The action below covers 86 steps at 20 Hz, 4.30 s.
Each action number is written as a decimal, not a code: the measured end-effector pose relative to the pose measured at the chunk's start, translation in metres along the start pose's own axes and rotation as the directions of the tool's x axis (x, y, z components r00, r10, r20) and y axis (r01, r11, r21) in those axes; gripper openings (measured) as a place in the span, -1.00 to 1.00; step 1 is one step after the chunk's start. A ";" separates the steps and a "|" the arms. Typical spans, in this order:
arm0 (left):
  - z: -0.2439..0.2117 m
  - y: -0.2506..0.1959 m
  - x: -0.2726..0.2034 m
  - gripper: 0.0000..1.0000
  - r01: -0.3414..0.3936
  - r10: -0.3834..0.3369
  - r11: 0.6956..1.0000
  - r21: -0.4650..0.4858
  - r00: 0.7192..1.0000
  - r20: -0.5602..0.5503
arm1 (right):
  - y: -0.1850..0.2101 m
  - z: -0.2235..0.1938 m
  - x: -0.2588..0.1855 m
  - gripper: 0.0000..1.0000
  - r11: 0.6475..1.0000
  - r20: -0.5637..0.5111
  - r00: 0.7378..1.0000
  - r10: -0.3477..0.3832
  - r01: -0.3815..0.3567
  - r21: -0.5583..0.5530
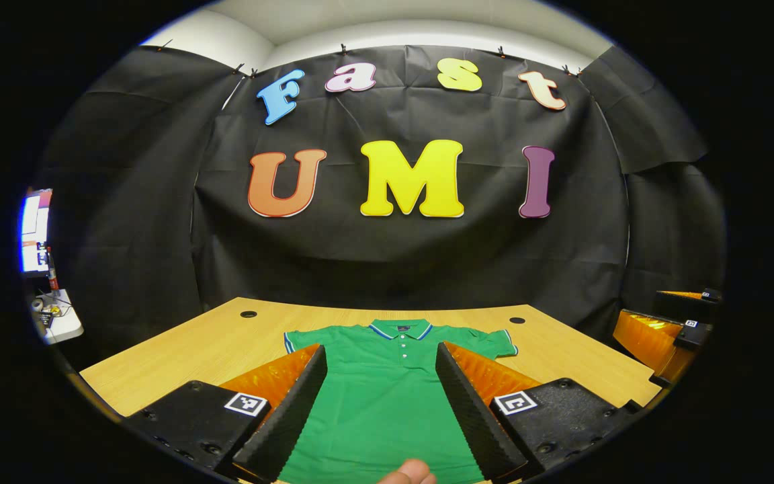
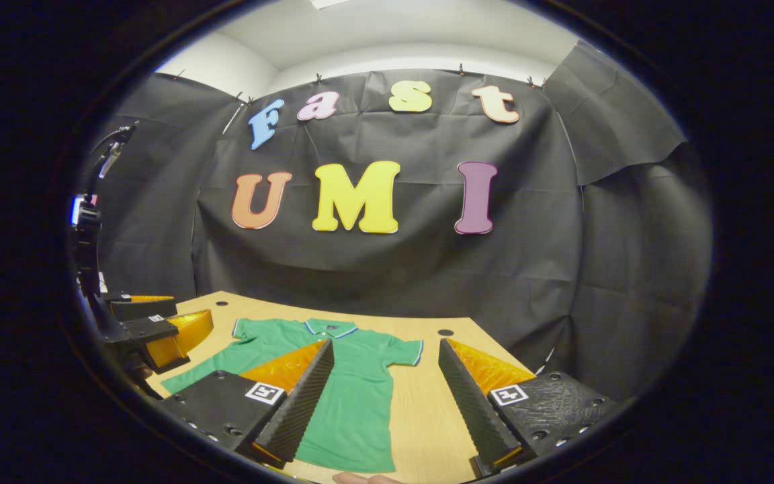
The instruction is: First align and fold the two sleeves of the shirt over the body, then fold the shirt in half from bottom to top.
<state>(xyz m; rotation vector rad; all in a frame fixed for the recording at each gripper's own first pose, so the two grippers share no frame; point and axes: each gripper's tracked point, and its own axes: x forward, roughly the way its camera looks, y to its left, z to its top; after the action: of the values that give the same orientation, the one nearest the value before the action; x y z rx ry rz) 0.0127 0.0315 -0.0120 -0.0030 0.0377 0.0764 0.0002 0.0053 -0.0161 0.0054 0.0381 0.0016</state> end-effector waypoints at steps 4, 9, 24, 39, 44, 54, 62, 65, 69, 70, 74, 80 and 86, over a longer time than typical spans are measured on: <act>-0.003 0.004 0.005 1.00 -0.007 0.007 1.000 0.007 1.000 -0.009 | -0.004 -0.011 0.010 0.90 1.000 -0.017 1.000 -0.006 0.006 0.000; -0.010 0.006 0.011 1.00 -0.019 0.019 1.000 0.000 1.000 -0.024 | -0.011 -0.025 0.026 0.92 1.000 -0.034 0.999 -0.018 0.018 0.003; -0.021 0.007 0.023 1.00 -0.034 0.035 0.999 0.014 0.999 -0.036 | -0.061 -0.053 0.246 0.90 0.996 -0.183 0.979 -0.093 0.095 0.003; -0.038 0.022 0.038 1.00 -0.075 0.076 0.997 0.013 0.994 -0.082 | -0.074 -0.198 0.356 0.75 0.987 -0.558 0.823 -0.107 0.155 0.038; -0.043 0.024 0.040 1.00 -0.083 0.084 0.996 0.009 0.992 -0.096 | -0.064 -0.199 0.362 -0.23 0.985 -0.570 0.822 -0.023 0.115 0.128; -0.048 0.034 0.042 1.00 -0.111 0.110 0.994 -0.004 0.987 -0.118 | -0.047 -0.151 0.362 -0.85 0.993 -0.443 0.895 -0.051 -0.002 -0.119; -0.051 0.040 0.042 1.00 -0.129 0.124 0.991 -0.028 0.983 -0.135 | 0.007 -0.122 0.357 -1.00 0.991 -0.378 0.926 0.007 -0.057 -0.121; -0.052 0.045 0.043 1.00 -0.143 0.138 0.989 -0.031 0.981 -0.135 | 0.034 -0.114 0.355 -1.00 0.992 -0.356 0.933 0.042 -0.082 -0.098; -0.056 0.050 0.045 1.00 -0.162 0.154 0.986 -0.044 0.977 -0.147 | 0.090 -0.099 0.340 -0.22 0.980 -0.325 0.926 0.190 -0.199 0.006; -0.057 0.051 0.045 1.00 -0.166 0.157 0.985 -0.045 0.976 -0.153 | 0.094 -0.089 0.338 0.35 0.977 -0.315 0.925 0.212 -0.213 0.033; -0.056 0.058 0.046 1.00 -0.207 0.203 0.978 -0.012 0.969 -0.139 | 0.089 -0.073 0.310 0.93 0.977 -0.293 0.932 0.211 -0.193 0.088; -0.057 0.070 0.049 1.00 -0.239 0.242 0.970 0.038 0.958 -0.151 | 0.033 -0.034 0.244 0.92 0.989 -0.223 0.966 0.133 -0.116 0.086; -0.033 0.093 0.061 1.00 -0.302 0.293 0.953 -0.031 0.941 -0.171 | -0.016 -0.024 0.154 0.86 0.990 -0.143 0.985 0.097 -0.082 0.112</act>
<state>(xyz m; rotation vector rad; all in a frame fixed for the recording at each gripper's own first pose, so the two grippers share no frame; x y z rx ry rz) 0.0653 0.1289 -0.0473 -0.0613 0.2021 0.3811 0.1533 -0.0107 -0.0463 0.1127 0.1867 0.0901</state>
